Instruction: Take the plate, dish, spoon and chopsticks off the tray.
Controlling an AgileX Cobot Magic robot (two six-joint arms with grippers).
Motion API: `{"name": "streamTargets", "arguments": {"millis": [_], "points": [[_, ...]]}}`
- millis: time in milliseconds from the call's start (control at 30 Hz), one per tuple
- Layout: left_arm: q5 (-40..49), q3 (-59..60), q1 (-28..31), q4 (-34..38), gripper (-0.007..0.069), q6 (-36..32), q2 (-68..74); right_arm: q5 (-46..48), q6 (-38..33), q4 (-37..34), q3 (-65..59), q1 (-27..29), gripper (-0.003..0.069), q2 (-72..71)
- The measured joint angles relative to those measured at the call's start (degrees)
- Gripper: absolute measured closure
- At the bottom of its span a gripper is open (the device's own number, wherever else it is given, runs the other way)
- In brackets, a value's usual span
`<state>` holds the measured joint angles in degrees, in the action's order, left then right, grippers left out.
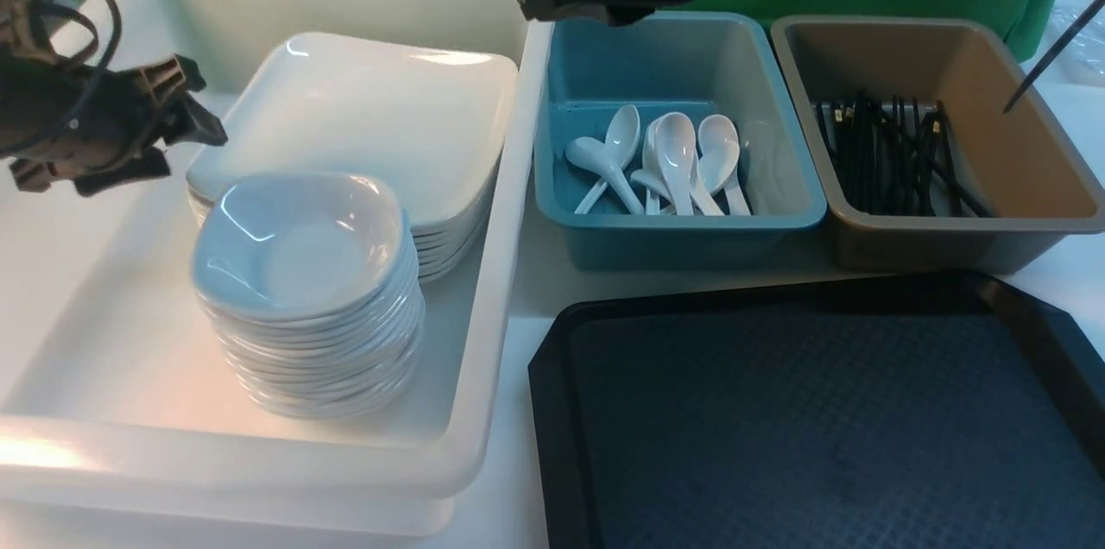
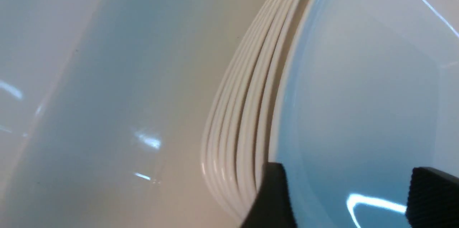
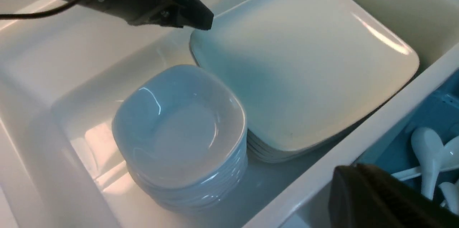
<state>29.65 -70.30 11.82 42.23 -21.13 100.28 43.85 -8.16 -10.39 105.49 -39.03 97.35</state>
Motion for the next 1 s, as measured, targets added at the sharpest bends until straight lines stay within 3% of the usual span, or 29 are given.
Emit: {"name": "streamTargets", "arguments": {"millis": [133, 267, 367, 467, 500, 567, 600, 833, 1000], "points": [[-0.5, -0.1, 0.0, -5.3, 0.0040, 1.7, -4.1, 1.6, 0.0, 0.0, 0.0, 0.0, 0.0629, 0.0], [-0.5, -0.1, 0.0, -7.1, 0.0061, -0.4, -10.0, 3.8, 0.0, 0.1, 0.0, 0.0, 0.0625, -0.4], [1.7, -0.1, -0.1, -6.7, 0.0148, -5.2, -14.1, 4.7, 0.0, 0.9, 0.0, 0.0, 0.0624, -2.1], [6.9, -0.1, -0.4, -4.9, 0.0365, -10.4, -19.8, 4.7, 0.5, 3.8, 0.0, 0.0, 0.0624, -6.4], [9.3, -0.1, -1.2, -3.7, 0.0505, -11.8, -23.5, 4.7, 1.8, 6.3, 0.0, 0.0, 0.0624, -8.8], [10.3, -0.1, -1.8, -2.9, 0.0537, -12.3, -25.1, 4.7, 2.7, 7.7, 0.0, 0.0, 0.0624, -10.7], [11.4, -0.1, -4.1, -1.5, 0.0591, -13.1, -28.2, 4.4, 5.0, 10.4, -0.1, 0.0, 0.0627, -13.8], [13.9, -0.1, -16.1, -2.0, 0.0622, -13.6, -37.8, -6.9, 11.7, 17.1, -11.9, 0.0, 0.0631, -28.1], [16.3, 0.8, -25.4, -4.7, 0.0624, -12.0, -46.6, -22.0, 15.6, 20.6, -34.2, 0.0, 0.0631, -43.7]]}}
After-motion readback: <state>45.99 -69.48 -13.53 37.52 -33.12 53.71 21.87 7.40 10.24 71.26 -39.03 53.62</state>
